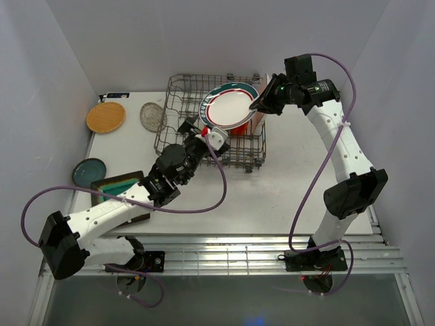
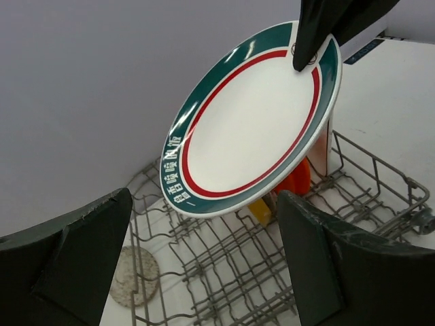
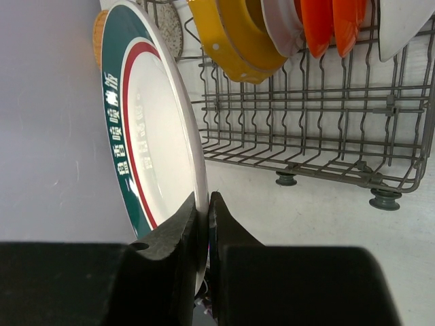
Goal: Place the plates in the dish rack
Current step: Insert the plate into the dish rack.
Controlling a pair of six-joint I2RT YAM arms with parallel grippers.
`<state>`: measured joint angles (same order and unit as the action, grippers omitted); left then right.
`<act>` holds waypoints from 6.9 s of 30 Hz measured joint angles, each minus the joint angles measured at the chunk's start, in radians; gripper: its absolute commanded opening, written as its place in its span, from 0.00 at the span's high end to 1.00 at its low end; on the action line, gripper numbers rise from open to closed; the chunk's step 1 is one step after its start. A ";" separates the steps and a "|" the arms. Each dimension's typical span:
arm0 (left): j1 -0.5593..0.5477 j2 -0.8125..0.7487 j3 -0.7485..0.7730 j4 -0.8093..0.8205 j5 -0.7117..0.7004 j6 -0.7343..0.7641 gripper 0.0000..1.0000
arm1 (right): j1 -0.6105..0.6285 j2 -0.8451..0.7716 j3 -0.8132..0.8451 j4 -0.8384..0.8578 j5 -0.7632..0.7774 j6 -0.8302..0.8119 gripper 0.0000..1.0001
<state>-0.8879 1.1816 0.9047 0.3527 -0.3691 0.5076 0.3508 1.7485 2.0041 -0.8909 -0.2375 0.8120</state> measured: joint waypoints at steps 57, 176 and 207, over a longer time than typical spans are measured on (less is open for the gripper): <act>-0.086 0.055 -0.124 0.148 -0.008 0.326 0.24 | 0.180 0.048 0.120 -0.051 0.106 -0.098 0.92; 0.747 0.529 0.182 0.418 0.806 -1.204 1.00 | 0.209 -0.981 -1.447 1.092 0.471 -0.378 0.10; 0.763 0.718 0.157 0.621 0.943 -1.434 1.00 | 0.209 -0.950 -1.447 1.099 0.462 -0.394 0.10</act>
<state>-0.1246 1.8996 1.0618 0.9733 0.5735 -0.9268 0.5602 0.7986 0.5568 0.2081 0.2245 0.4183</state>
